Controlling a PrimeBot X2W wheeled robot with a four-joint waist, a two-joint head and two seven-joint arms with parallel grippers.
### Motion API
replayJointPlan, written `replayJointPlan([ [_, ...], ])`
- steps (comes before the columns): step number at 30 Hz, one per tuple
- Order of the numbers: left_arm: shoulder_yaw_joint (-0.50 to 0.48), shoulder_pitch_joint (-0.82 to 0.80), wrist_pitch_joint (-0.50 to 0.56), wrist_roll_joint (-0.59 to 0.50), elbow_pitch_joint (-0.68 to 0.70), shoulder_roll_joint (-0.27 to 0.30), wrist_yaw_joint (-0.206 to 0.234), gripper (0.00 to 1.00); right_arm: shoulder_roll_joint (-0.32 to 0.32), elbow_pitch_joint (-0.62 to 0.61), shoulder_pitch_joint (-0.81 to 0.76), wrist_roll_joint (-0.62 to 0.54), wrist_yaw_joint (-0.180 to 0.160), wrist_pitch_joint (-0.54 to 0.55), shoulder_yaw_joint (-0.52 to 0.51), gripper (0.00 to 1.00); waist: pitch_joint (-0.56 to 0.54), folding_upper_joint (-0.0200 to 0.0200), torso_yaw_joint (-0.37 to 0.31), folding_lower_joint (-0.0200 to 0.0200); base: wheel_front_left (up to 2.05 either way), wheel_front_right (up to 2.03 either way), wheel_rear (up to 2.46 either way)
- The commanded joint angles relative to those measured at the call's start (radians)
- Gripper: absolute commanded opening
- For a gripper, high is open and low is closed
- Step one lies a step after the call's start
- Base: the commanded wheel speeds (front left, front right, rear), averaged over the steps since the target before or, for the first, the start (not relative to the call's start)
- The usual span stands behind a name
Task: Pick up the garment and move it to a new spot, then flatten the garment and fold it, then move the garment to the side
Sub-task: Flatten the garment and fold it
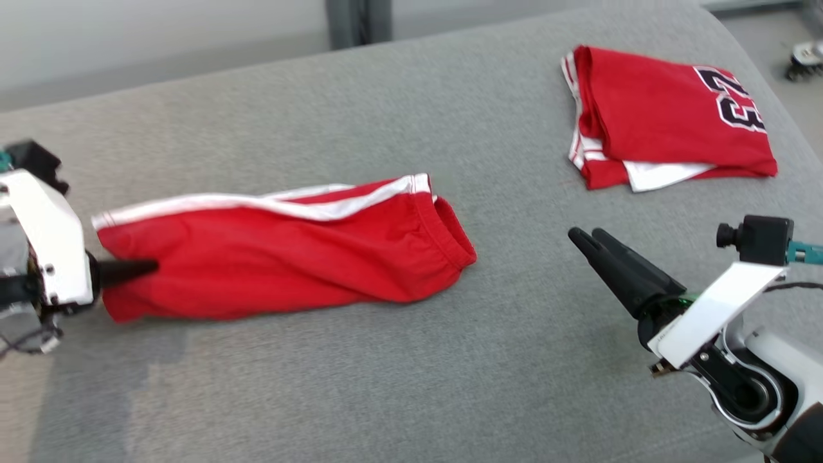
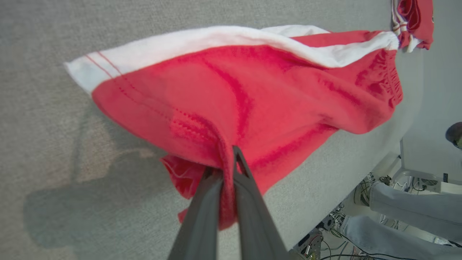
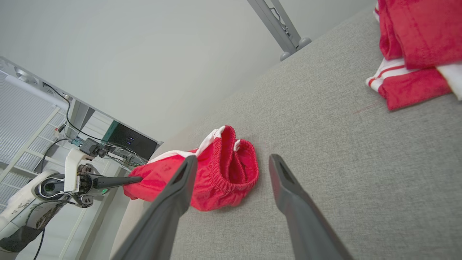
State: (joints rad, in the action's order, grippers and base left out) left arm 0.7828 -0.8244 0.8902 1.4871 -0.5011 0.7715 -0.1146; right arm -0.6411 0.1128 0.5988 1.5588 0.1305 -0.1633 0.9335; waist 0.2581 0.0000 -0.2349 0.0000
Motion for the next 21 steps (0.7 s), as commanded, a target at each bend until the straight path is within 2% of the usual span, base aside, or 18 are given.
replayJointPlan([
  [1,-0.003,0.029,-0.011,0.009,0.004,0.002,-0.005,0.0,-0.012,0.001,-0.02,0.007,0.0,0.0,-0.002,1.0,-0.043,0.0,0.04,0.0,0.0,0.0,0.0],
  [11,0.002,0.151,-0.05,0.035,0.035,0.008,0.009,0.0,-0.04,-0.013,-0.068,0.032,0.0,-0.004,0.0,1.0,-0.095,0.0,0.077,0.0,0.0,0.0,0.0],
  [12,0.006,0.16,-0.061,0.026,0.031,0.002,0.015,1.0,-0.039,-0.014,-0.066,0.031,0.0,0.001,0.002,1.0,-0.097,0.0,0.079,0.0,0.0,0.0,0.0],
  [17,0.009,0.161,-0.085,0.008,0.019,-0.002,0.019,1.0,-0.037,-0.012,-0.056,0.021,0.0,-0.002,0.002,1.0,-0.103,0.0,0.083,0.0,0.0,0.0,0.0],
  [21,0.007,0.142,-0.121,-0.029,0.028,0.018,0.012,1.0,-0.037,-0.004,-0.067,0.015,0.0,-0.016,-0.001,1.0,-0.12,0.0,0.092,0.0,0.0,0.0,0.0],
])
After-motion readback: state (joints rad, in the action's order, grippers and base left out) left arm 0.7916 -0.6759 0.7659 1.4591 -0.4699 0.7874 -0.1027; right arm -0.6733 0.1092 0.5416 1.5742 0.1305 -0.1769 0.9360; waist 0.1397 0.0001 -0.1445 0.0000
